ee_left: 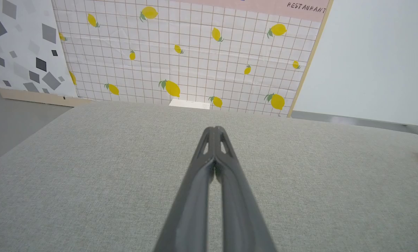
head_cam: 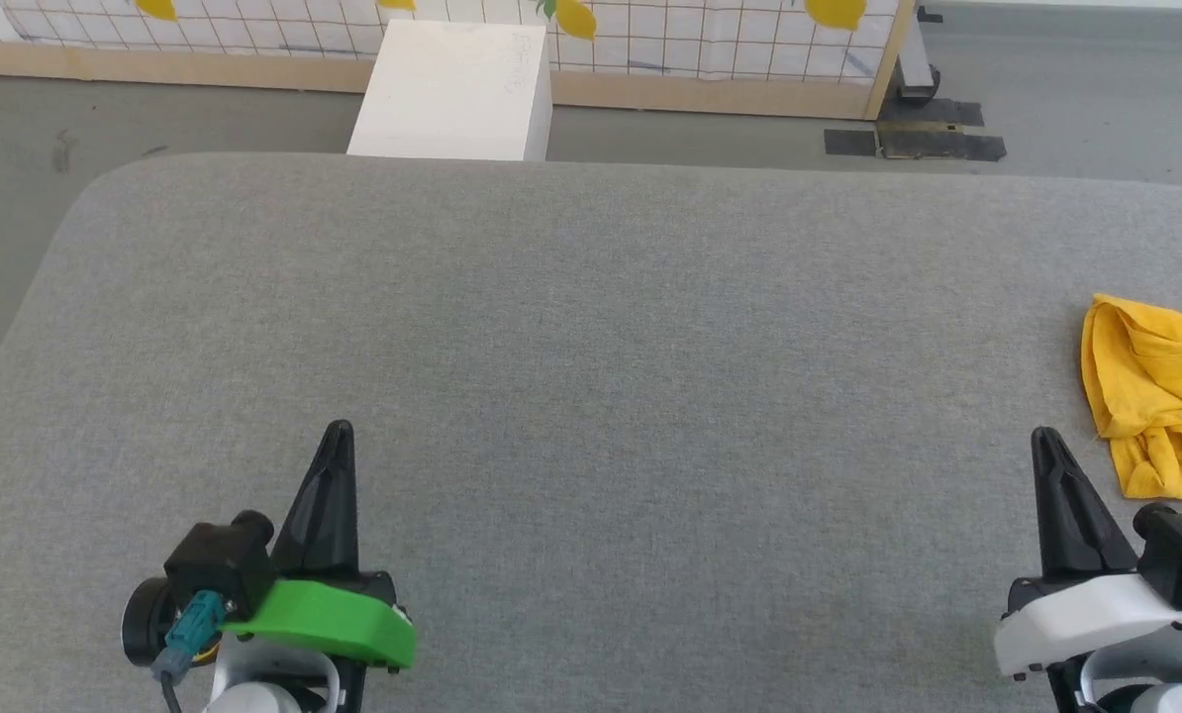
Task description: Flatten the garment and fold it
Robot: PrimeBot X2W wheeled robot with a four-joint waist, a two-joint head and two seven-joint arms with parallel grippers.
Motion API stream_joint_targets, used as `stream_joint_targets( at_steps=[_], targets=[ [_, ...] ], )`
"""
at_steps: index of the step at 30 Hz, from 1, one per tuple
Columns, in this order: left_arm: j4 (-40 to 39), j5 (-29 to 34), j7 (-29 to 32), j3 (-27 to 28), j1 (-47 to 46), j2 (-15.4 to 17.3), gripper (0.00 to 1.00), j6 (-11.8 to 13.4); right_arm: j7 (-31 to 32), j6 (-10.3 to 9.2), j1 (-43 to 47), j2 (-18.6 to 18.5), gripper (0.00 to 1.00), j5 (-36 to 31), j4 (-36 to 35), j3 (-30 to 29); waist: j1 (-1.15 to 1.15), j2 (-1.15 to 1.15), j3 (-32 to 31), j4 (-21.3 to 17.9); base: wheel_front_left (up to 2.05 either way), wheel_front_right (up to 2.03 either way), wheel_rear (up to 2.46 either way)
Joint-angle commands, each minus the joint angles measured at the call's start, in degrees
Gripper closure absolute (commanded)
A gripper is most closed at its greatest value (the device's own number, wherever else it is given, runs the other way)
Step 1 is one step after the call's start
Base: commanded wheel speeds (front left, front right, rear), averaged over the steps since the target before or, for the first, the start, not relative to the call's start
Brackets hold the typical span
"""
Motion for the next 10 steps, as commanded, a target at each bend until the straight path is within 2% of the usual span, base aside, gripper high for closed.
stream_joint_targets(
  at_steps=[1,10],
  targets=[
    [0.3,0.7,0.4,0.3,0.0,-0.3,1.00,0.2,0.3,-0.03,-0.8,0.0,1.00,-0.6,0.2,0.3,0.00,0.00,-0.1,0.0,0.00,0.00,0.00],
    [0.4,2.1,1.5,0.8,0.0,-0.6,1.00,0.4,0.7,-0.04,-0.9,0.0,1.00,-0.9,0.4,1.2,0.00,0.00,-0.8,-0.2,0.00,0.00,0.00]
  ],
)
